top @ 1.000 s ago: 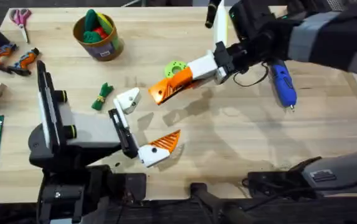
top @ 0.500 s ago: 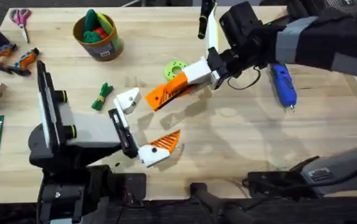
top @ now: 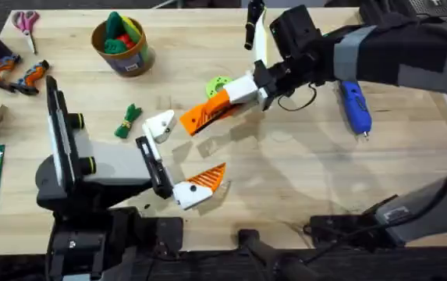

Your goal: Pick up the gripper from the table and insert it into the empty holder that is missing its gripper. Then pick up a screw, insert it into the mounting hole, and use the screwdriver to tighten it. Finally, clean up the table by picking up the vegetable and placing it into the bucket.

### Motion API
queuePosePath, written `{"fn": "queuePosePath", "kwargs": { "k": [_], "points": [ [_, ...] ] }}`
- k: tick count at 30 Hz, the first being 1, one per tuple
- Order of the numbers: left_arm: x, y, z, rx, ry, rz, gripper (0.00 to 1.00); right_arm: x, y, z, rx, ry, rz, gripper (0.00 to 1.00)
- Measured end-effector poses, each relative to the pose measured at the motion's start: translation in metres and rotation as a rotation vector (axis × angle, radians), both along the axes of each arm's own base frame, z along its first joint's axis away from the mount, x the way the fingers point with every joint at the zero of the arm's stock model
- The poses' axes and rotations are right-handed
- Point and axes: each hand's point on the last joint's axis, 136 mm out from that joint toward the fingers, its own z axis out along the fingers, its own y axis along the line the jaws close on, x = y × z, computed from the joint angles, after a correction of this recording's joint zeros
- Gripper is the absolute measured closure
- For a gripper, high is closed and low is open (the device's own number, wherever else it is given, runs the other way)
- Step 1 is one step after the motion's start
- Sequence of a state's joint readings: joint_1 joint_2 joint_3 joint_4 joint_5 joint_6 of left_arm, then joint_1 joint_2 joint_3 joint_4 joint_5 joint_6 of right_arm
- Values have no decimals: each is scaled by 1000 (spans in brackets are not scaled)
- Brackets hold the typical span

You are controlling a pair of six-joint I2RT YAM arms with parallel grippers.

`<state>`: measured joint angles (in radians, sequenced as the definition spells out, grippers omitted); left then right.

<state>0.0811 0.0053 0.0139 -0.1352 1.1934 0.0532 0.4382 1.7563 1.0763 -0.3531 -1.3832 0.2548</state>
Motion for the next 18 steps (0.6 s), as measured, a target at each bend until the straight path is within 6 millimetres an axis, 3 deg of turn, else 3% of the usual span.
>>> {"fn": "queuePosePath", "kwargs": {
  "k": [18],
  "points": [
    [0, 0, 0, 0, 0, 0, 15, -6, 14, 0, 1, 46, 34, 991]
  ]
}}
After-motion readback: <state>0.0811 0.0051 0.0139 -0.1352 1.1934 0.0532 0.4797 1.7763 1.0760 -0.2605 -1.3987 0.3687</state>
